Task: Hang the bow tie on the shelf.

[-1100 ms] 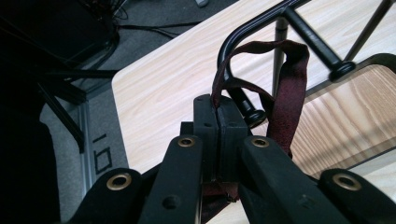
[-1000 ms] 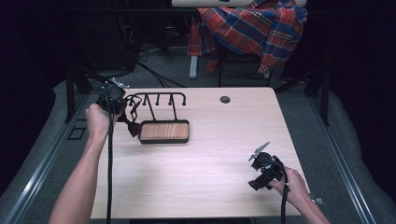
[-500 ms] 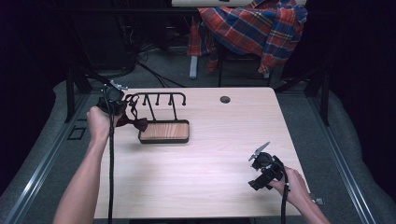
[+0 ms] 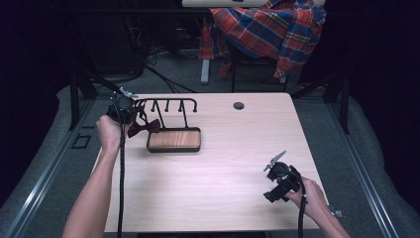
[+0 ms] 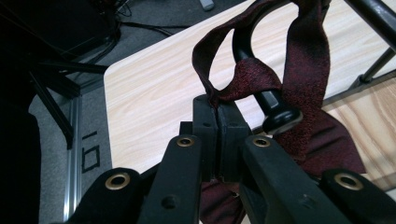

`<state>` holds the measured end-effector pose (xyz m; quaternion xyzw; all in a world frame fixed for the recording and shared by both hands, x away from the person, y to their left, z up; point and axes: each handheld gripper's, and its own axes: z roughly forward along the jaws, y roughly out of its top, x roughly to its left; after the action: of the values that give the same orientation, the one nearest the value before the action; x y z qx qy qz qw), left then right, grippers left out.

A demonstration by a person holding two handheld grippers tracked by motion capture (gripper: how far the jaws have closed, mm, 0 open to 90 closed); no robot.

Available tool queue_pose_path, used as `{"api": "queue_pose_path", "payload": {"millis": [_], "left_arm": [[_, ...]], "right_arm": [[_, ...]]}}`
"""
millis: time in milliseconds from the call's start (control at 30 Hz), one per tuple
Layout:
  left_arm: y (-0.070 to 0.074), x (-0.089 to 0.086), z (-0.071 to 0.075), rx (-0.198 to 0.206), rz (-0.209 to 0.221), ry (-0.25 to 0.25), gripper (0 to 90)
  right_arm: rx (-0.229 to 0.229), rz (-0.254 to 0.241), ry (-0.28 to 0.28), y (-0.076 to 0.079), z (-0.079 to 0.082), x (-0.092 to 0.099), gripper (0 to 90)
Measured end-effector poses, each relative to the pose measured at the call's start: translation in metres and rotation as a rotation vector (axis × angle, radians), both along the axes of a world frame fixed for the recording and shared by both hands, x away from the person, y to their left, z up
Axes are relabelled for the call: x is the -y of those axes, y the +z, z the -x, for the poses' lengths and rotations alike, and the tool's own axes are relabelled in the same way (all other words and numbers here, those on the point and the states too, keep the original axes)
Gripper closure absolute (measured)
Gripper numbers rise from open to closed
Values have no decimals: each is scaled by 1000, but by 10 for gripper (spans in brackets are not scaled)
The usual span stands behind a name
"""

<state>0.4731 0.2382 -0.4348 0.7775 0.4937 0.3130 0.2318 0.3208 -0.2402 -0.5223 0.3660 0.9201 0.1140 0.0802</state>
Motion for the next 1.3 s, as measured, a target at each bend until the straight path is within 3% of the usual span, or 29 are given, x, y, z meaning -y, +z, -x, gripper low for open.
{"api": "queue_pose_path", "payload": {"millis": [133,233,333,733,833,867,1133,1300], "left_arm": [[-4,0,-2,4,6,3,877],[-6,-2,-1,5,37,0,870],[-9,-5,-1,-7,92,0,836],[-20,-10,2,-19,101,-1,761],[-21,-10,2,-30,103,-6,703],[-21,-10,2,-38,101,-4,703],[-22,-9,3,-38,96,22,449],[-20,-10,4,-41,77,26,368]], "right_arm": [[-2,0,1,0,0,0,138],[-10,8,11,1,0,0,138],[1,-16,-4,-1,1,0,138],[-3,-3,7,-1,-1,-1,138],[-5,3,8,0,-1,1,138],[-9,-19,3,0,0,2,138],[6,-50,-36,1,8,13,138],[1,-36,-32,2,9,16,138]]}}
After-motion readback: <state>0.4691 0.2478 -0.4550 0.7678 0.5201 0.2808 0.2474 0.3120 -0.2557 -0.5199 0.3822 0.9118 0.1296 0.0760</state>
